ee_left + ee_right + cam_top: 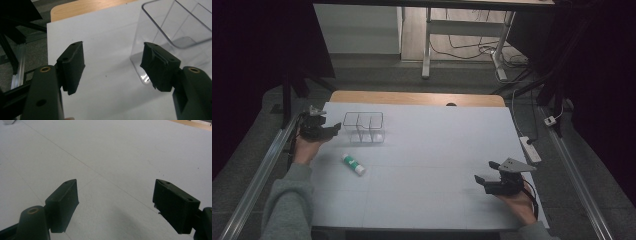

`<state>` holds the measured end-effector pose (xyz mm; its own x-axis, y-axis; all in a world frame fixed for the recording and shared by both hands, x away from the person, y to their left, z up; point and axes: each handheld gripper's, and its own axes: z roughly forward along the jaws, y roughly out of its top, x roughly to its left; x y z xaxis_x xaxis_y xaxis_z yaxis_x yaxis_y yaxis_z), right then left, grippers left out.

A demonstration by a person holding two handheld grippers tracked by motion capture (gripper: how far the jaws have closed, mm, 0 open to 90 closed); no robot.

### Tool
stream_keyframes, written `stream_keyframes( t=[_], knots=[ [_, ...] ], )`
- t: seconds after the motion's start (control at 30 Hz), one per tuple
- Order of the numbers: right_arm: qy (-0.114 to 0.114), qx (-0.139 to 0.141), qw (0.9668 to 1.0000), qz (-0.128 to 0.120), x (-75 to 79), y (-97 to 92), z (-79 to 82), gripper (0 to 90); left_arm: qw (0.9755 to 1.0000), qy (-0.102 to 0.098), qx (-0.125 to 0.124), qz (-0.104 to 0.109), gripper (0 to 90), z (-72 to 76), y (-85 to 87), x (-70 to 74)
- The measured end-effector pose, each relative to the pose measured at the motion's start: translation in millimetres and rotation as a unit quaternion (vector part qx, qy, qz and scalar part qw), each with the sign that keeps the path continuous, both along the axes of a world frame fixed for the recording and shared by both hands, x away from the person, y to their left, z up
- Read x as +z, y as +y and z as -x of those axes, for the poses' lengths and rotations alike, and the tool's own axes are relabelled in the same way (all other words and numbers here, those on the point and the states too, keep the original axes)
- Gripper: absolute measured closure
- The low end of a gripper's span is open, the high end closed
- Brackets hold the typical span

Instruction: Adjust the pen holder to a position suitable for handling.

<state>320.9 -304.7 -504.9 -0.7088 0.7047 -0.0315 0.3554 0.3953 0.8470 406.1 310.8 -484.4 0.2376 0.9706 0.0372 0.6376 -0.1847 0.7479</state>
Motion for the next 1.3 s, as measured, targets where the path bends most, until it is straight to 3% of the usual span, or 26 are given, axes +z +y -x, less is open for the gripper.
stream_keyframes(
  t=[0.13,0.3,0.43,0.53,0.63,0.83,1.07,1.3],
  knots=[
    [-0.001,0.001,1.0,-0.002,0.2,0.1,0.7,20.1,0.9999,0.001,-0.009,0.004,40.9,-9.1,-1.6,-3.3],
    [-0.001,0.001,1.0,0.001,0.2,0.3,1.6,20.0,0.9997,0.01,-0.022,0.003,66.6,-10.1,-2.0,-8.2],
    [-0.001,0.001,1.0,0.009,1.0,0.5,2.6,20.0,0.9987,0.022,-0.039,0.025,88.2,-9.1,3.2,-12.7],
    [-0.003,0.003,1.0,0.005,0.2,0.6,1.5,20.0,0.997,0.026,-0.045,0.057,88.5,-10.2,8.5,-19.1],
    [-0.005,0.002,1.0,0.003,0.1,0.4,0.8,20.1,0.9969,0.024,-0.047,0.059,88.5,-11.1,7.0,-21.1],
    [-0.003,0.002,1.0,0.004,-0.5,0.8,0.6,20.1,0.9965,0.032,-0.065,0.041,88.5,-17.0,-3.2,-28.0],
    [-0.006,0.007,1.0,0.003,0.3,0.7,1.3,20.2,0.996,0.038,-0.065,0.049,88.5,-18.5,-1.4,-31.5],
    [-0.005,0.005,0.9999,0.009,0.2,0.6,0.8,20.2,0.9944,0.042,-0.081,0.054,88.5,-20.7,-7.7,-33.1]
  ],
)
